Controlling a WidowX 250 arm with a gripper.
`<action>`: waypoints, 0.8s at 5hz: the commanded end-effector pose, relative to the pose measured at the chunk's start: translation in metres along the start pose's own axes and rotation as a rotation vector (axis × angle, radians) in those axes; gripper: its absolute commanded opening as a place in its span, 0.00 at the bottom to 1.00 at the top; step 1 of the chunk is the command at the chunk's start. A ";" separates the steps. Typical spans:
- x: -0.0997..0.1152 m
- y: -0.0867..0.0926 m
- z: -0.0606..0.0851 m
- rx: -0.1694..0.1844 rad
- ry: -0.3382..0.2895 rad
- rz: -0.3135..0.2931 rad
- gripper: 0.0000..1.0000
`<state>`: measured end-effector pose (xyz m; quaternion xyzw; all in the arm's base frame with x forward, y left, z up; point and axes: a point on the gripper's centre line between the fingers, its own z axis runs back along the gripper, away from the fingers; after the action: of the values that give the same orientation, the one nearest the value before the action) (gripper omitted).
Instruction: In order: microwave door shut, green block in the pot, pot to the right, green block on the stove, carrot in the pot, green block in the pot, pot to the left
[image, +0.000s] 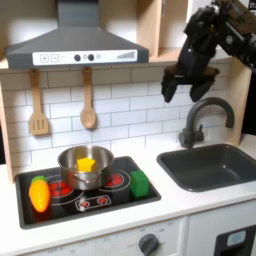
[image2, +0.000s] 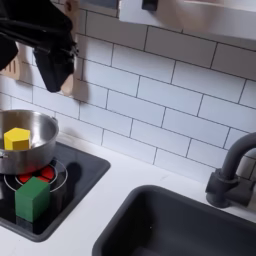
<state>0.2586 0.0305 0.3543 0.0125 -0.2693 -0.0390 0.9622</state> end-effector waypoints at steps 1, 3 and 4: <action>-0.010 -0.044 -0.007 -0.095 0.039 -0.119 1.00; -0.007 -0.069 -0.011 -0.152 0.041 -0.175 1.00; -0.001 -0.078 -0.015 -0.170 0.038 -0.198 1.00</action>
<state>0.2610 -0.0467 0.3316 -0.0423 -0.2351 -0.1531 0.9589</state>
